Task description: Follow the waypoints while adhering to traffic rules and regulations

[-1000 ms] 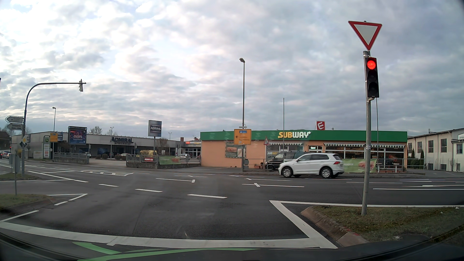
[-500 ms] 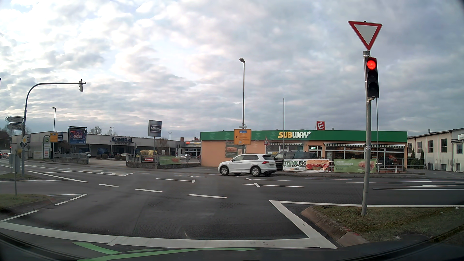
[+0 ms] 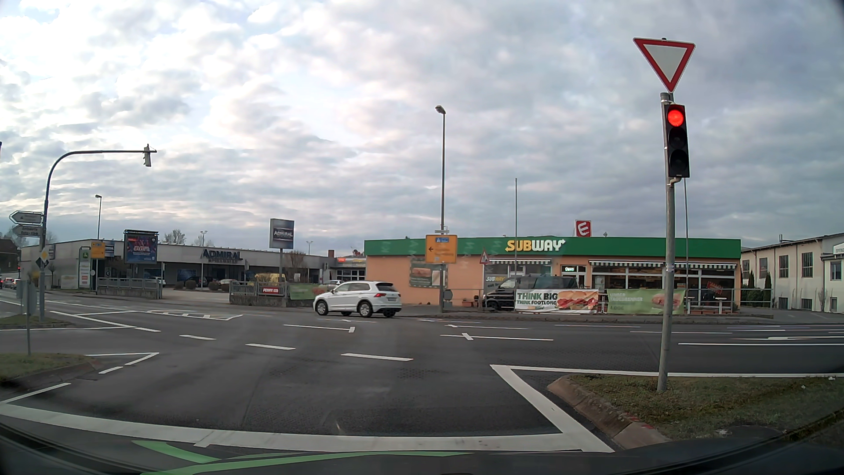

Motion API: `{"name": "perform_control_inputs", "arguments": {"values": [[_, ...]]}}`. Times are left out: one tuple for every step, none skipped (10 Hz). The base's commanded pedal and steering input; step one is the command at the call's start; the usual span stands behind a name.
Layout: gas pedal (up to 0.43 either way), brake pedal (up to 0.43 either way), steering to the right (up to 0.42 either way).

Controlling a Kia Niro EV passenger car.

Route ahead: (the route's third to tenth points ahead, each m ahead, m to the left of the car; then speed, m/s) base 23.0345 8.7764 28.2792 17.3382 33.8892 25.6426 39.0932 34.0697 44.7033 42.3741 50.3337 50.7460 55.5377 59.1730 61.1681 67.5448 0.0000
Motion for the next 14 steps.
{"name": "perform_control_inputs", "arguments": {"values": [[0.000, 0.323, 0.048], [0.000, 0.329, 0.048], [0.000, 0.329, 0.048], [0.000, 0.329, 0.048], [0.000, 0.329, 0.048], [0.000, 0.329, 0.048], [0.000, 0.329, 0.048], [0.000, 0.329, 0.048], [0.000, 0.329, 0.048], [0.000, 0.329, 0.048], [0.000, 0.329, 0.048], [0.000, 0.329, 0.048], [0.000, 0.329, 0.048], [0.000, 0.329, 0.048]]}}
